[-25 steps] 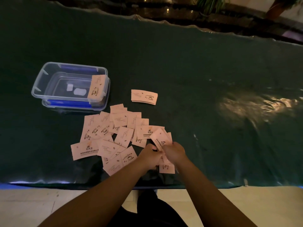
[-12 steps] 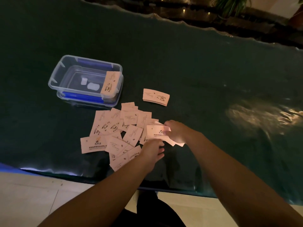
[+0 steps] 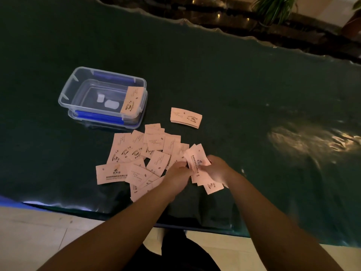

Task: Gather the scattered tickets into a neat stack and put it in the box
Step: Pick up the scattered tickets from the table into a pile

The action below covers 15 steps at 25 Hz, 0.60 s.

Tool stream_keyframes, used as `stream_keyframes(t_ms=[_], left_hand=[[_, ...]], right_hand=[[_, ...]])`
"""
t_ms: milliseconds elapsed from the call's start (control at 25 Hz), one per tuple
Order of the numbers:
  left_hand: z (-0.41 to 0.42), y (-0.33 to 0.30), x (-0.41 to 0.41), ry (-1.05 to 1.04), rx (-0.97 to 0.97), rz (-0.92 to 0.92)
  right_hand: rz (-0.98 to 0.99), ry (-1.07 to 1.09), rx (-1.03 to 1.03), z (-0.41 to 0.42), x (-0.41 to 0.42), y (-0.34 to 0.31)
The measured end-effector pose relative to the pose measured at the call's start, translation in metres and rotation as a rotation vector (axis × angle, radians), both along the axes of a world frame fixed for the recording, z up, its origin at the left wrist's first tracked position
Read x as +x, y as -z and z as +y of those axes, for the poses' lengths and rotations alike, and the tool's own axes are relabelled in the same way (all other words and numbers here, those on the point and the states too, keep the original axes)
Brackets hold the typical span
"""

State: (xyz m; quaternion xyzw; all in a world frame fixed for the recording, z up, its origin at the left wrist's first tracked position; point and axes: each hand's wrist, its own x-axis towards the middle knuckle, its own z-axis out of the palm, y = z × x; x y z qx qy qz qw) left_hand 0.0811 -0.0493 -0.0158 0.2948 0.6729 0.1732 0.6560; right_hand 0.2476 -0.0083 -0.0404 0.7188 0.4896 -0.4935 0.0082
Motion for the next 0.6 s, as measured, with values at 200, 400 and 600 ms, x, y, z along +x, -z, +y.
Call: stream_keyframes(t_ms=[200, 400, 600], left_hand=[[-0.002, 0.015, -0.049, 0.145, 0.312, 0.402], [-0.001, 0.026, -0.089, 0.33, 0.297, 0.761], [0.003, 0.033, -0.088, 0.514, 0.326, 0.912]], right_hand=[[0.292, 0.476, -0.096, -0.01, -0.018, -0.004], [0.363, 0.628, -0.112, -0.012, -0.05, 0.0], [0.277, 0.587, -0.021, -0.013, -0.069, 0.005]])
